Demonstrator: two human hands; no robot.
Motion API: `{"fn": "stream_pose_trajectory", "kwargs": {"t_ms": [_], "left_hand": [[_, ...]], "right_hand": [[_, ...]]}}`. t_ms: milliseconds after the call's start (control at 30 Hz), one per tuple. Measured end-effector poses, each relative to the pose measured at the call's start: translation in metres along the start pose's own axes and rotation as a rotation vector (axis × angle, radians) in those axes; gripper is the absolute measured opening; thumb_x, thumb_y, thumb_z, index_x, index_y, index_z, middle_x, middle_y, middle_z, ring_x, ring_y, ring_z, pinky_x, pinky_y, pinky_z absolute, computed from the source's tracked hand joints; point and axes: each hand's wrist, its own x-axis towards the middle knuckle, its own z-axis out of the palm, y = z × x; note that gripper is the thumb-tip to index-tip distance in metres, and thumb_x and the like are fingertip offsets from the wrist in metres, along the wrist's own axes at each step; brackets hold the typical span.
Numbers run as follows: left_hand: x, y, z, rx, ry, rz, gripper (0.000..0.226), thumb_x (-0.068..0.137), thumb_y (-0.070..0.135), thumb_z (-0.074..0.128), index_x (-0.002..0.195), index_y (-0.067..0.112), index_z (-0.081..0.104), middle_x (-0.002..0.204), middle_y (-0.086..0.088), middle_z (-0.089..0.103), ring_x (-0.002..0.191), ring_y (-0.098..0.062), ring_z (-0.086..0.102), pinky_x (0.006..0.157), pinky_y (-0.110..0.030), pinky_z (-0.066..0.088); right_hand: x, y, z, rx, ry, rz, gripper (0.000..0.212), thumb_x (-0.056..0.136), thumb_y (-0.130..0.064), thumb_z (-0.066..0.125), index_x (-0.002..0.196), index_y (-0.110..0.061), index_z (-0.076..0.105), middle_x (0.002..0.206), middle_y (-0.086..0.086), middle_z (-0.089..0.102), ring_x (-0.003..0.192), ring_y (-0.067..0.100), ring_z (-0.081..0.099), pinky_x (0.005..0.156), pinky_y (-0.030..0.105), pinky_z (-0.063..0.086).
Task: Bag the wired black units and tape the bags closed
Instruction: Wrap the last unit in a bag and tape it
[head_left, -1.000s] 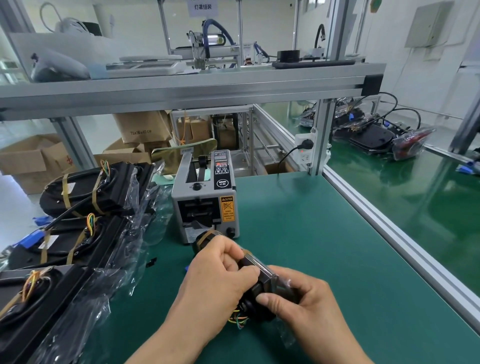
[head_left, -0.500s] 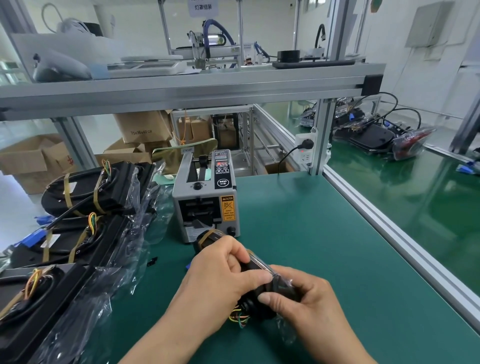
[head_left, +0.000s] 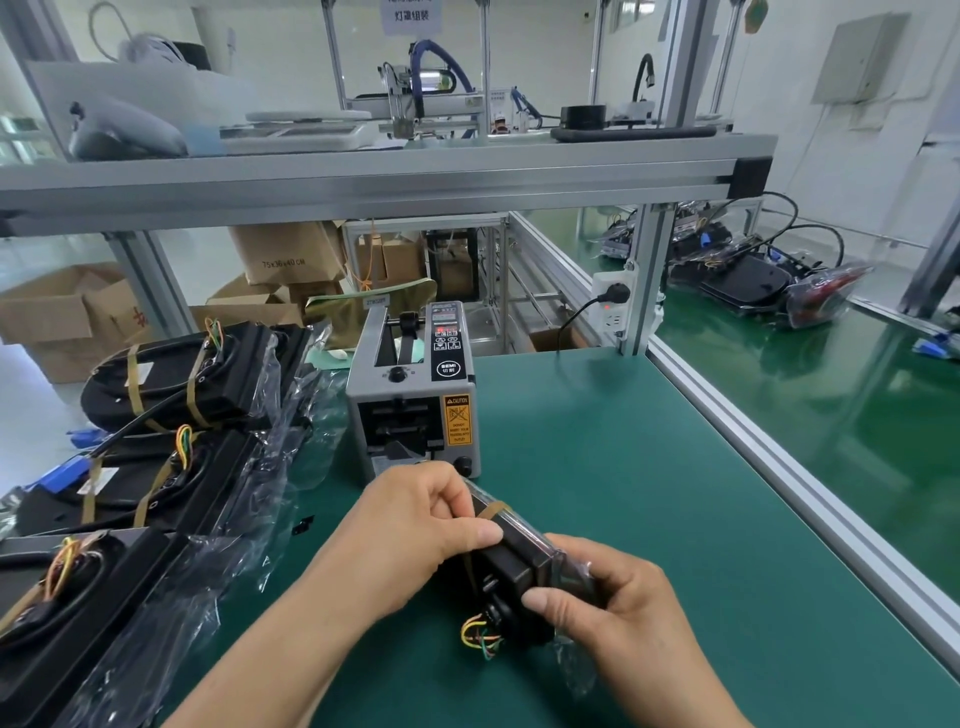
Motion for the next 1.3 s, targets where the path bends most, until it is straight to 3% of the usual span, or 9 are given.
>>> {"fn": "stream_pose_trajectory", "kwargs": {"t_ms": [100, 233, 333, 500, 600, 667, 967, 1133, 1300], "left_hand": [[-0.002, -0.004, 0.001, -0.032, -0.006, 0.018, 0.021, 0.073, 0.040, 0.081, 0.077, 0.033, 0.062, 0.052, 0.011, 0.053, 0.047, -0.001, 0.044, 0.055, -0.023, 0.040], [-0.001, -0.019, -0.007, -0.167, 0.220, 0.006, 0.019, 0.070, 0.038, 0.084, 0.078, 0.034, 0.067, 0.066, 0.012, 0.058, 0.057, -0.004, 0.050, 0.063, -0.031, 0.049], [-0.007, -0.029, -0.007, -0.064, 0.183, 0.079, 0.024, 0.068, 0.042, 0.084, 0.085, 0.040, 0.067, 0.088, 0.017, 0.061, 0.076, -0.003, 0.056, 0.072, -0.017, 0.045], [-0.012, -0.027, 0.007, 0.012, 0.238, 0.165, 0.024, 0.071, 0.041, 0.083, 0.087, 0.043, 0.065, 0.102, 0.019, 0.057, 0.095, -0.003, 0.054, 0.073, -0.012, 0.037], [-0.010, -0.026, 0.004, 0.012, 0.222, 0.203, 0.017, 0.076, 0.035, 0.081, 0.085, 0.042, 0.068, 0.100, 0.019, 0.058, 0.094, -0.002, 0.057, 0.073, -0.011, 0.040], [-0.008, -0.025, -0.003, -0.021, 0.167, 0.186, 0.017, 0.081, 0.025, 0.078, 0.082, 0.040, 0.070, 0.096, 0.016, 0.063, 0.089, -0.005, 0.061, 0.072, -0.015, 0.045], [0.043, -0.055, -0.045, -0.343, 0.425, -0.226, 0.008, 0.086, 0.019, 0.074, 0.079, 0.023, 0.077, 0.069, 0.012, 0.072, 0.058, -0.002, 0.059, 0.060, -0.018, 0.044], [0.073, -0.055, -0.028, -0.980, 0.290, -0.636, 0.009, 0.091, 0.021, 0.068, 0.084, 0.016, 0.070, 0.056, 0.008, 0.062, 0.038, -0.002, 0.044, 0.036, -0.014, 0.030], [0.086, -0.050, -0.023, -1.127, 0.221, -0.761, 0.014, 0.093, 0.029, 0.065, 0.084, 0.018, 0.066, 0.047, 0.012, 0.057, 0.031, 0.001, 0.042, 0.036, -0.011, 0.026]], "right_hand": [[0.002, 0.001, -0.002, 0.013, 0.004, 0.019, 0.035, 0.067, -0.025, 0.081, 0.100, -0.034, 0.078, 0.092, 0.000, 0.078, 0.087, 0.014, 0.072, 0.082, 0.031, 0.058], [0.003, -0.002, -0.008, -0.004, -0.019, 0.037, 0.034, 0.070, -0.020, 0.087, 0.101, -0.033, 0.078, 0.094, 0.001, 0.078, 0.090, 0.017, 0.073, 0.082, 0.034, 0.059], [0.008, -0.009, -0.017, -0.082, -0.107, 0.087, 0.037, 0.074, -0.018, 0.085, 0.103, -0.039, 0.076, 0.099, -0.006, 0.077, 0.098, 0.014, 0.072, 0.087, 0.026, 0.055], [0.029, -0.046, -0.013, -0.427, -0.072, 0.049, 0.084, 0.057, -0.076, 0.061, 0.133, -0.042, 0.051, 0.128, -0.030, 0.059, 0.117, -0.017, 0.052, 0.105, 0.018, 0.042], [0.057, -0.070, 0.010, -0.735, -0.146, -0.019, 0.075, 0.065, -0.083, 0.045, 0.127, -0.041, 0.049, 0.124, -0.017, 0.063, 0.115, 0.000, 0.058, 0.098, 0.030, 0.049], [0.075, -0.075, 0.024, -0.862, -0.270, 0.011, 0.063, 0.076, -0.072, 0.054, 0.124, -0.031, 0.052, 0.121, -0.008, 0.066, 0.112, 0.013, 0.061, 0.095, 0.037, 0.051], [0.087, -0.056, 0.025, -0.819, -0.332, 0.028, 0.034, 0.093, -0.051, 0.056, 0.111, -0.023, 0.062, 0.104, -0.005, 0.071, 0.096, 0.015, 0.065, 0.088, 0.039, 0.054], [0.085, -0.053, 0.021, -0.745, -0.328, 0.042, 0.021, 0.093, -0.048, 0.056, 0.101, -0.030, 0.064, 0.089, -0.006, 0.073, 0.080, 0.014, 0.067, 0.080, 0.038, 0.057], [0.085, -0.052, 0.018, -0.702, -0.281, 0.056, 0.018, 0.092, -0.049, 0.058, 0.105, -0.038, 0.065, 0.096, -0.011, 0.074, 0.089, 0.008, 0.069, 0.086, 0.036, 0.057]]}}
